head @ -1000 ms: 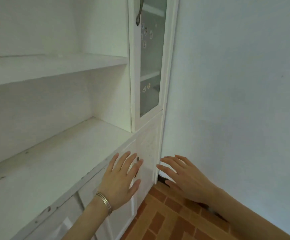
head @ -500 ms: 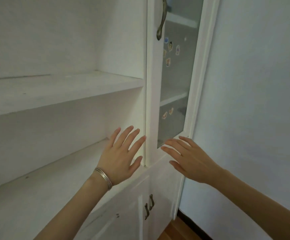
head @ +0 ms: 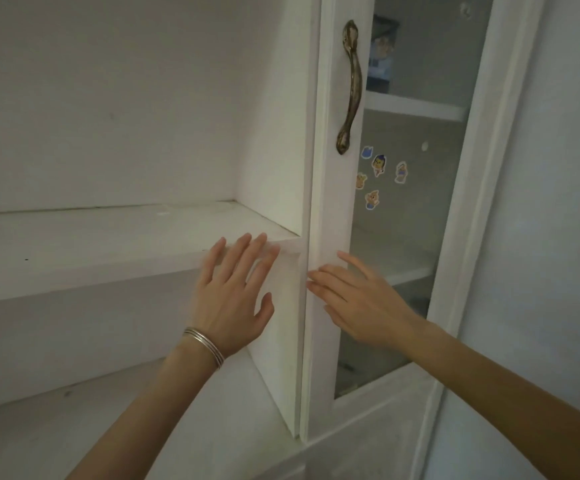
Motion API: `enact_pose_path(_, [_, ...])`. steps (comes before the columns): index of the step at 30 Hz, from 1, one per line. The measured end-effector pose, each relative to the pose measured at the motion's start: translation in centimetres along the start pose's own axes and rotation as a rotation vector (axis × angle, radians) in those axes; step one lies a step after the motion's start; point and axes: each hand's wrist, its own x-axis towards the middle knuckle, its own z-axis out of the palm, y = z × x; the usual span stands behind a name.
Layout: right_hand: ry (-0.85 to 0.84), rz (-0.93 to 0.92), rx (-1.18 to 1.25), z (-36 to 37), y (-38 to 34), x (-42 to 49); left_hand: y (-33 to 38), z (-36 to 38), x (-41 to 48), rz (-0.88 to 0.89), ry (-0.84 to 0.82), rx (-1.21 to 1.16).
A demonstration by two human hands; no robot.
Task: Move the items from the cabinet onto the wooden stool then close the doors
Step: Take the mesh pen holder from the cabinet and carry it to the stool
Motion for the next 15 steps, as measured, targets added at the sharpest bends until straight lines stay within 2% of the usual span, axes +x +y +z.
enact_pose_path(8, [0.11, -0.121, -0.168, 2.3, 1.9, 1.7, -0.8, 1.2, 0.1, 0.023, 0.075, 0.043])
enact_pose_path(15, [0.223, -0.194, -0.181, 2.1, 2.7, 2.2, -1.4, 1.2, 0.0, 0.044, 0.102, 0.049])
